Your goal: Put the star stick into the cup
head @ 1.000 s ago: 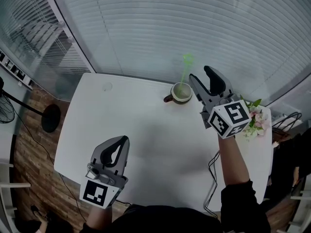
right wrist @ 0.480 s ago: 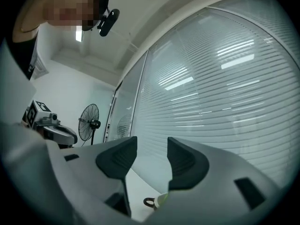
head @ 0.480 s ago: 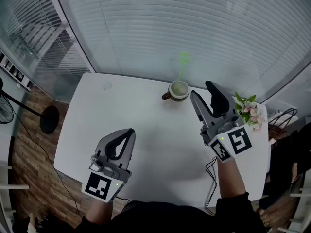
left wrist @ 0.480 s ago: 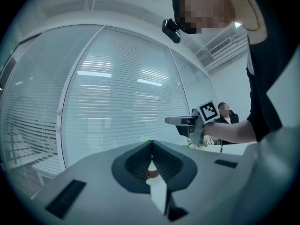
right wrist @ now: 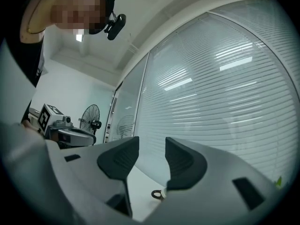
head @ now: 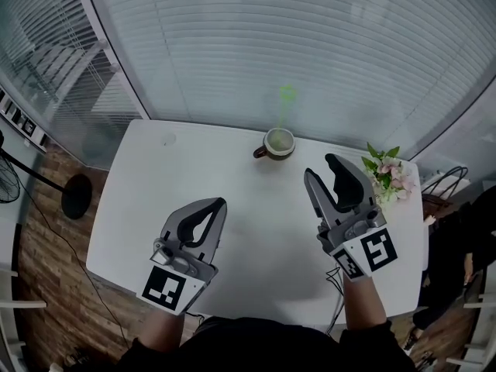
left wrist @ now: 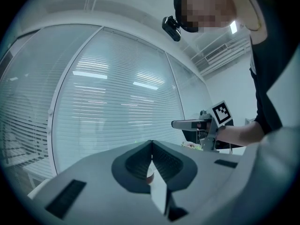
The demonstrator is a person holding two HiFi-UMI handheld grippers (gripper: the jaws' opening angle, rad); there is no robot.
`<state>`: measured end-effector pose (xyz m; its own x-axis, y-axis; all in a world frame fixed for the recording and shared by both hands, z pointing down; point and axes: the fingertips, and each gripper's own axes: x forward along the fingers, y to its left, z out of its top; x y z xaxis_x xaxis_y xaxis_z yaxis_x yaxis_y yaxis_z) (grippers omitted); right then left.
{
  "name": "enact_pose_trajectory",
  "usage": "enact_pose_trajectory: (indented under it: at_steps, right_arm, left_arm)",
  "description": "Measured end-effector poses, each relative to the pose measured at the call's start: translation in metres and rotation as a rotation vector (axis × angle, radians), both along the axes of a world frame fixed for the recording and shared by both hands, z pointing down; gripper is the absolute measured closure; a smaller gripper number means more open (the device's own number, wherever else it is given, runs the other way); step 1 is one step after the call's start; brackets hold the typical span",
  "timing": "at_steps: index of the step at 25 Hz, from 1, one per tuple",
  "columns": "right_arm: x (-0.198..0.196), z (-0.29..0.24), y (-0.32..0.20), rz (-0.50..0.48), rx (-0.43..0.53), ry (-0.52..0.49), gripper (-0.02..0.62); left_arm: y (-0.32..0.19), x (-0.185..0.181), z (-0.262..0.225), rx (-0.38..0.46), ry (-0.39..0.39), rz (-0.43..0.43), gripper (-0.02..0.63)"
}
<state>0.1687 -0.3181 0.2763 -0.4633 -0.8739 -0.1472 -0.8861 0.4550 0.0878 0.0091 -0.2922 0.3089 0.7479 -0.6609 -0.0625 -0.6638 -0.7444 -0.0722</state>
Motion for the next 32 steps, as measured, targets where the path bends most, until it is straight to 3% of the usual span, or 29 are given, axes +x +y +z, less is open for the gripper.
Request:
enact_pose_trajectory:
  at_steps: [15,32]
  right_arm:
    - [-0.001,0.01,0.039,-0.013,-0.022,0.007,0.538]
    - [-0.003,0.008,0.062,-0.003,-0.027,-0.037,0.589]
  left_arm:
    - [0.01,0.021,-0.01,0.017,0.016,0.051,0.592]
    - [0.019,0.023,-0.014,0.031,0.015,0.074,0.592]
